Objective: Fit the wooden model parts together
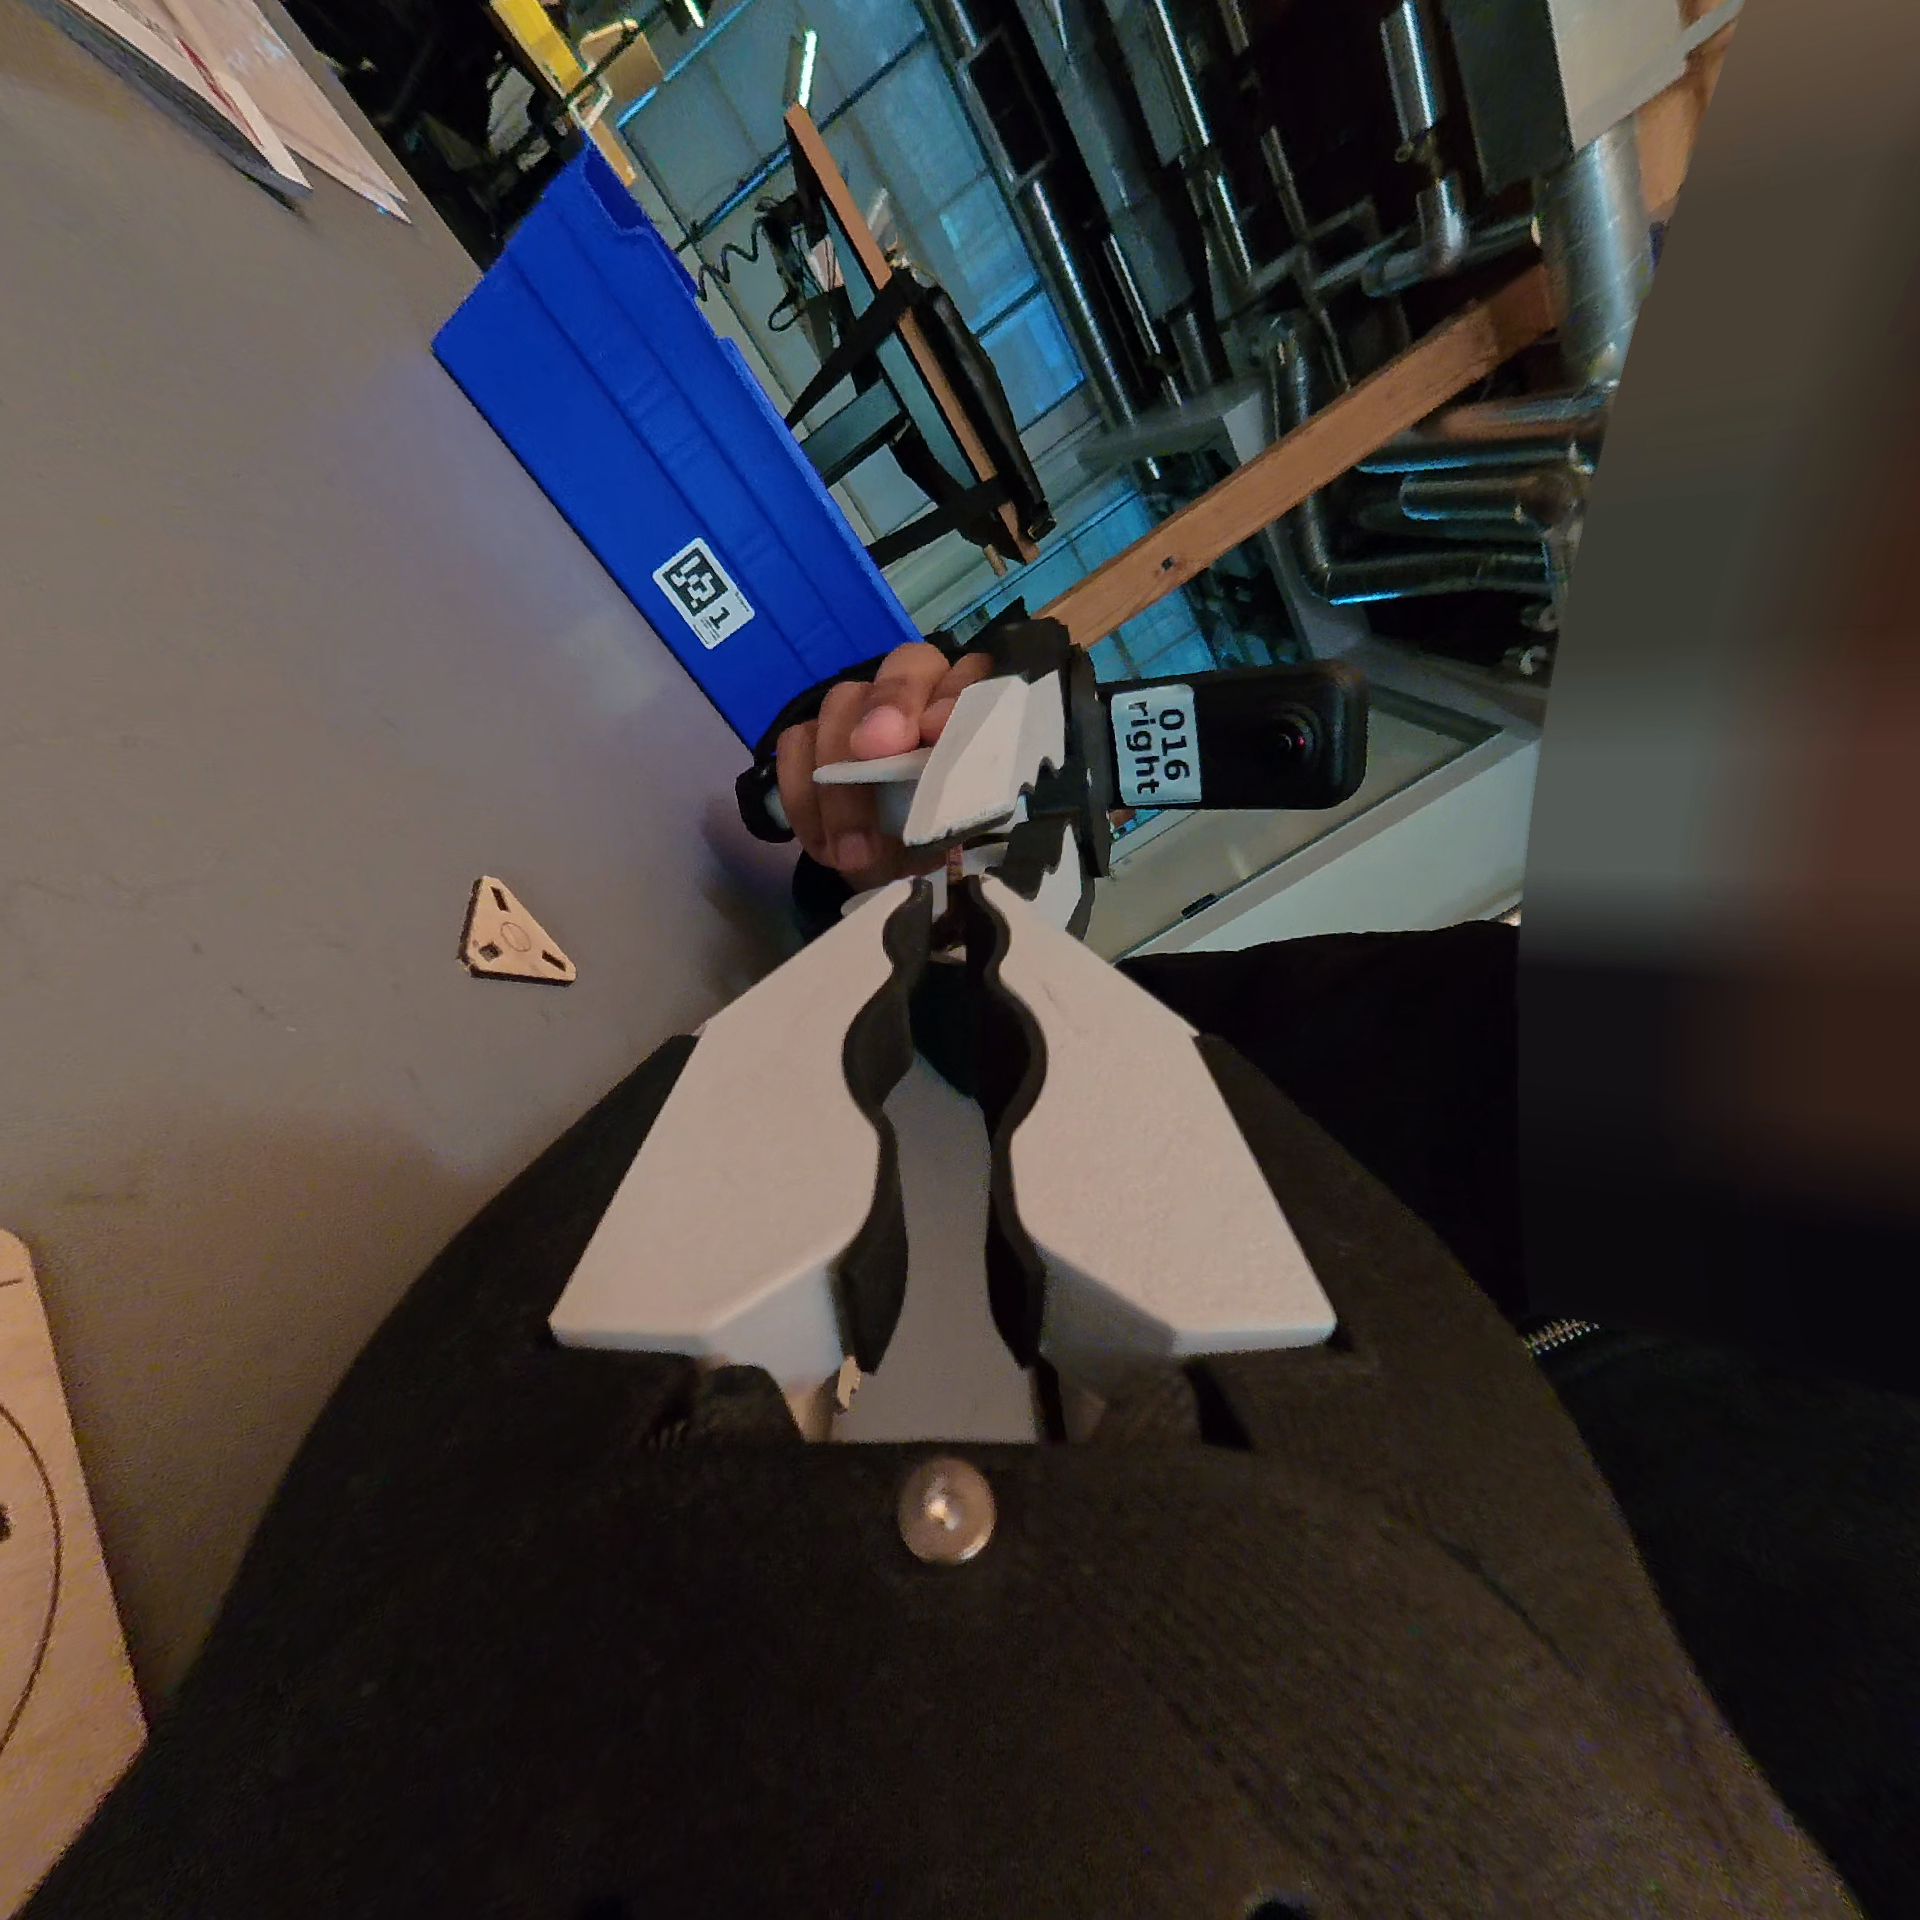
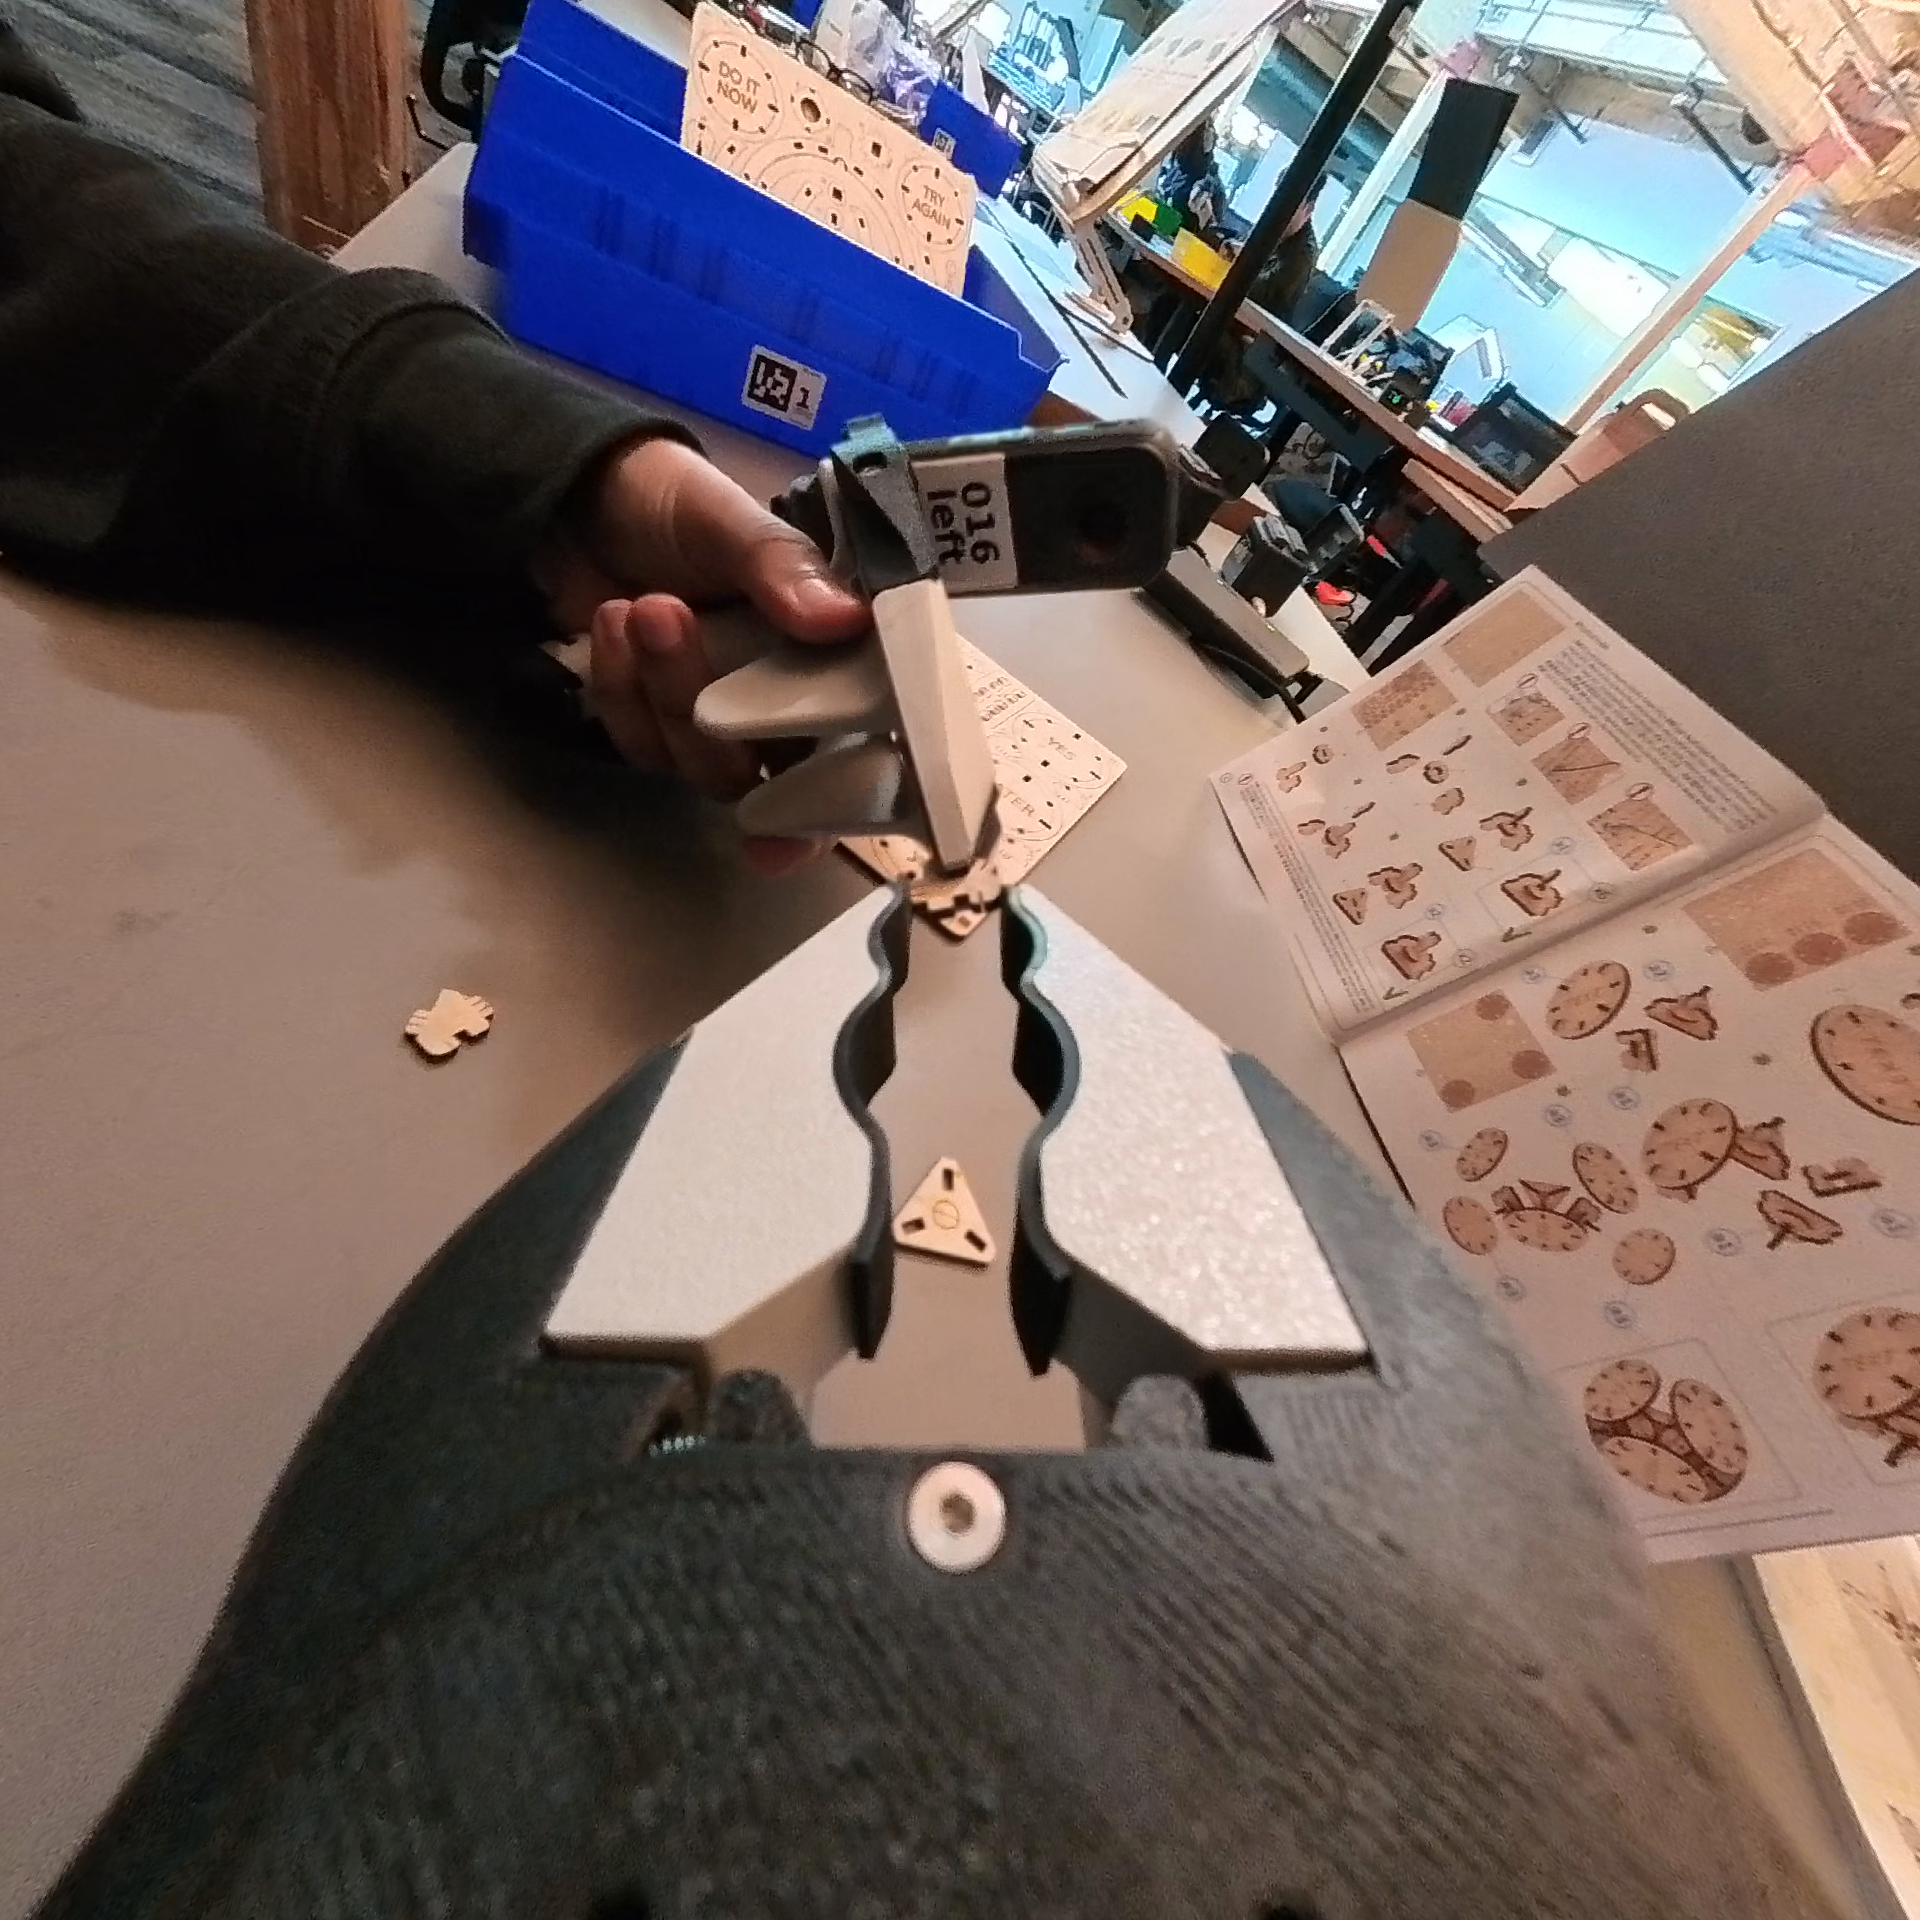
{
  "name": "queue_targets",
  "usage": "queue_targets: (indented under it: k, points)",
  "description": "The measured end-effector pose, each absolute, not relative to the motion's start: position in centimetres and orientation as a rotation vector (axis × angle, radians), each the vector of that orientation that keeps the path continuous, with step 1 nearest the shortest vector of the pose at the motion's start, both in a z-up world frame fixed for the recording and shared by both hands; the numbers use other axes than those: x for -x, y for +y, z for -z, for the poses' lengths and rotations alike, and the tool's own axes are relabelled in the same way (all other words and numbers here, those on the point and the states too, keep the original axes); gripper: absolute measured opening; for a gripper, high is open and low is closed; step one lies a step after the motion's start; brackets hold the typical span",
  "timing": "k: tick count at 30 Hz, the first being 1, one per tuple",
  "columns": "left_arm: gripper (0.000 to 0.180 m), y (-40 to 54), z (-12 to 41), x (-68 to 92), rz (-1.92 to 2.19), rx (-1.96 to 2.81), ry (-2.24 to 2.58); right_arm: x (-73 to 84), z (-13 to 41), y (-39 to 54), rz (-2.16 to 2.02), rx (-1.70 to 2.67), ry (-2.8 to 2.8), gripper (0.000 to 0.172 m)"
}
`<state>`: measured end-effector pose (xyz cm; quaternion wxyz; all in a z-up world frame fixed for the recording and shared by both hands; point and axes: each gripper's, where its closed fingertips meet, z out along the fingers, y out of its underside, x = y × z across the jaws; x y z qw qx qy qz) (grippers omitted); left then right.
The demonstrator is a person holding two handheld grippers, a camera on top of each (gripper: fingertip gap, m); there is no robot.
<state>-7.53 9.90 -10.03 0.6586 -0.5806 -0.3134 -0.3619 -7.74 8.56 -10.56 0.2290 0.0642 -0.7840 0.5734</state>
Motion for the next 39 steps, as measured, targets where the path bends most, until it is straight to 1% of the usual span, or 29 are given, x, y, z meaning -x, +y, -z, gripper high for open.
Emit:
queue_targets:
  k: [5,11,39]
  points:
    - [0.005,10.1,10.0,7.64,0.821,1.293,-0.721,8.21,10.24,8.73,-1.573,-0.146,-2.13,0.015]
    - [0.001,10.1,9.85,8.2,0.823,1.238,-0.75,8.49,10.4,8.81,-1.557,-0.13,-2.131,0.015]
    - [0.0,10.13,9.81,8.25,0.815,1.237,-0.75,8.61,10.39,8.74,-1.571,-0.106,-2.129,0.015]
